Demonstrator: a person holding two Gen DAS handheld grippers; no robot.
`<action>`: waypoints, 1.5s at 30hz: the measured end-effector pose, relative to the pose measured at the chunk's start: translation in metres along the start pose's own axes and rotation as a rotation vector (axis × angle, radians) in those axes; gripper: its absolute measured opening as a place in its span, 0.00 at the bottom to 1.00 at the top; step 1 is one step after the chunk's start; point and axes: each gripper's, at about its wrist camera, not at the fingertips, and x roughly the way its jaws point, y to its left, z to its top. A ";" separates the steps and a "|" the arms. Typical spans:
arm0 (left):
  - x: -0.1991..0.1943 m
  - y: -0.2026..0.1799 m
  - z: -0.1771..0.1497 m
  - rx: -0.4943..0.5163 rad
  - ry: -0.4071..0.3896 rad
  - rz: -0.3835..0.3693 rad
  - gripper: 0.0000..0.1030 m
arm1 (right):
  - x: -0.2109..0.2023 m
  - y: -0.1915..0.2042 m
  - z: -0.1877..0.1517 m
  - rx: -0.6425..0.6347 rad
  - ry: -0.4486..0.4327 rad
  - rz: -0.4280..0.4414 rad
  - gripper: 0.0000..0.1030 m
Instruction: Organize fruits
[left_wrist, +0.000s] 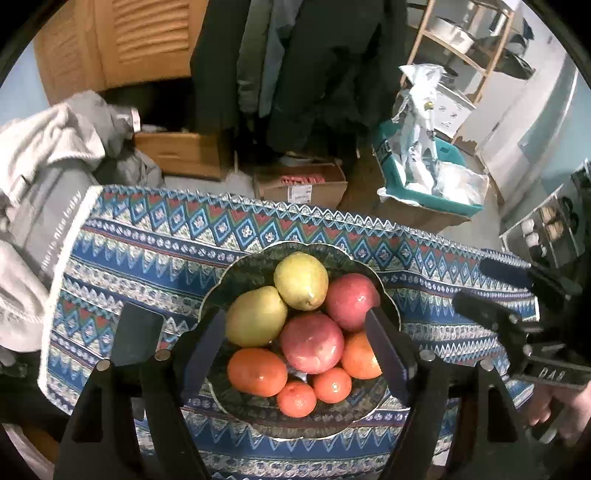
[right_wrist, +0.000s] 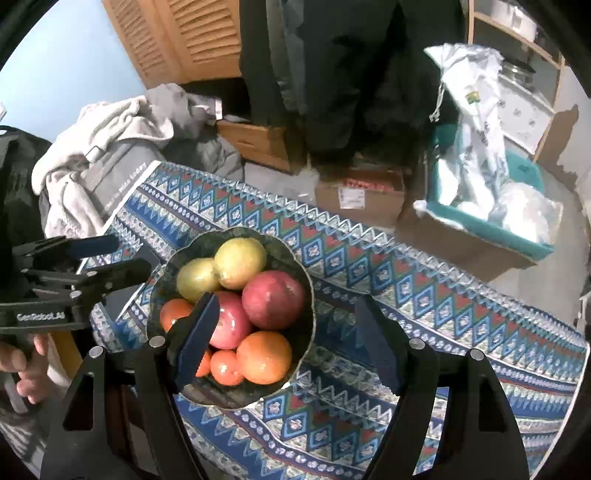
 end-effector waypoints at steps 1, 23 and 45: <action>-0.006 -0.003 0.000 0.017 -0.012 0.012 0.77 | -0.005 0.000 0.000 -0.002 -0.009 -0.003 0.75; -0.118 -0.064 -0.024 0.132 -0.271 -0.001 0.87 | -0.118 -0.005 -0.017 -0.013 -0.227 -0.081 0.79; -0.176 -0.107 -0.042 0.168 -0.420 -0.067 0.99 | -0.177 -0.016 -0.037 0.009 -0.347 -0.106 0.80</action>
